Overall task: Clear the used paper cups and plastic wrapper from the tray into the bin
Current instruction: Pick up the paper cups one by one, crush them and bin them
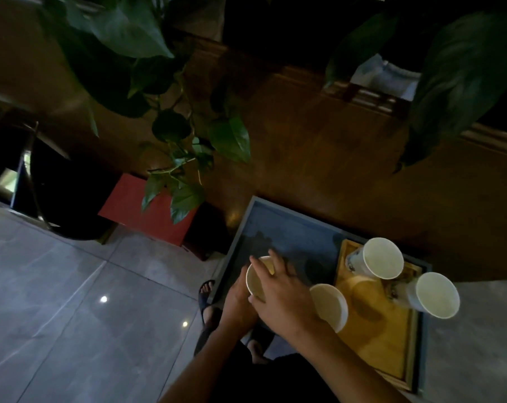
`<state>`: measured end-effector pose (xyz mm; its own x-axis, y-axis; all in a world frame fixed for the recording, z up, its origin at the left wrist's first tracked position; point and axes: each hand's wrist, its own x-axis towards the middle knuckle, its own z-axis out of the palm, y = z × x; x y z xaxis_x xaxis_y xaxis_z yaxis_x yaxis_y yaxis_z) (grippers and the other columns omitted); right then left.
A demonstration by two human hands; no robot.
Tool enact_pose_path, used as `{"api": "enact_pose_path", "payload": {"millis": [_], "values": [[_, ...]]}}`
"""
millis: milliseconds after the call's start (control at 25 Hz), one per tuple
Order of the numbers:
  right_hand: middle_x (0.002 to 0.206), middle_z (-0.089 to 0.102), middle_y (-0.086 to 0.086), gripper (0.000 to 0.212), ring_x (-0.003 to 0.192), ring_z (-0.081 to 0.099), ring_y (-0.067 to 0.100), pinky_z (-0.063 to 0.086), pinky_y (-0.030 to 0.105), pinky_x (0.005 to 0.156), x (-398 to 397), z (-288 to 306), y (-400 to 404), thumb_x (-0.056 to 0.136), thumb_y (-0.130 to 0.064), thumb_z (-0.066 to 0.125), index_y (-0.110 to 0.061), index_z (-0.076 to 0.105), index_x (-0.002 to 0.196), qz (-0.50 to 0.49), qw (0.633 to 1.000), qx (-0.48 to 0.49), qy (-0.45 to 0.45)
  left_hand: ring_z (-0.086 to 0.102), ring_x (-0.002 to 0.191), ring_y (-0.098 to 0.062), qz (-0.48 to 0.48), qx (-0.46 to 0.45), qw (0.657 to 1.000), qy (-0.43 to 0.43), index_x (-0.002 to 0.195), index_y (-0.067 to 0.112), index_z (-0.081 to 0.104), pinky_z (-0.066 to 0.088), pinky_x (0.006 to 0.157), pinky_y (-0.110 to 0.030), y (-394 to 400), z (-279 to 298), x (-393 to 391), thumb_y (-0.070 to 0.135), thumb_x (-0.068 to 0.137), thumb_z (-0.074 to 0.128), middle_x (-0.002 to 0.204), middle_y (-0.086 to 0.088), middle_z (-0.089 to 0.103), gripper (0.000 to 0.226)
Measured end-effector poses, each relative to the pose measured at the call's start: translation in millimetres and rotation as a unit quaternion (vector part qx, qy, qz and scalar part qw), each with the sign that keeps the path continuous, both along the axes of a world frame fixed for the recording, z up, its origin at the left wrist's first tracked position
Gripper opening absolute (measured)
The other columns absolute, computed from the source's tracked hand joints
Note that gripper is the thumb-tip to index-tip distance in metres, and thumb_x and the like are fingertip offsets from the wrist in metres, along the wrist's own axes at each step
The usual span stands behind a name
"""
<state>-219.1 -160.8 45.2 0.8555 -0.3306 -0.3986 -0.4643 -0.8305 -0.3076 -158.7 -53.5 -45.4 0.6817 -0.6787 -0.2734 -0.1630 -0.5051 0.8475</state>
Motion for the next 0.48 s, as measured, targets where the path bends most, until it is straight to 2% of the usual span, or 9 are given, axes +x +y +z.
{"api": "enact_pose_path", "payload": {"millis": [80,200,320,480], "values": [[0.167,0.009,0.004,0.084,0.150,0.024,0.032,0.041,0.047,0.114,2,-6,1,0.091,-0.051,0.063,-0.043,0.010,0.156,-0.004,1.000,-0.005,0.000,0.056,0.106,0.007,-0.005,0.016,1.000,0.005,0.126,0.041,0.047,0.042,0.075,-0.003,-2,-8,0,0.068,0.073,0.053,0.114,0.025,0.051,0.060],[0.166,0.012,0.003,0.083,0.149,0.028,0.031,0.044,0.045,0.111,3,-12,0,0.090,-0.051,0.066,-0.043,0.014,0.155,-0.007,1.000,-0.005,-0.007,0.052,0.099,0.014,-0.007,0.028,1.000,-0.006,0.122,0.050,0.042,0.040,0.077,-0.009,-5,-12,2,0.068,0.072,0.052,0.116,0.021,0.050,0.054],[0.165,0.015,0.003,0.083,0.148,0.031,0.031,0.045,0.044,0.110,1,-15,-3,0.089,-0.049,0.068,-0.045,0.014,0.153,-0.005,1.000,-0.001,0.002,0.054,0.099,0.006,-0.012,0.030,0.999,-0.018,0.124,0.050,0.041,0.049,0.083,-0.019,-6,-11,-1,0.065,0.073,0.055,0.120,0.017,0.050,0.055],[0.164,0.019,0.001,0.084,0.147,0.033,0.029,0.042,0.045,0.110,0,-18,-7,0.087,-0.049,0.071,-0.047,0.016,0.150,-0.014,1.000,0.014,0.009,0.049,0.105,0.015,-0.031,0.037,0.999,-0.017,0.134,0.050,0.030,0.044,0.079,-0.011,-6,-7,-1,0.064,0.073,0.065,0.120,0.039,0.034,0.072]]}}
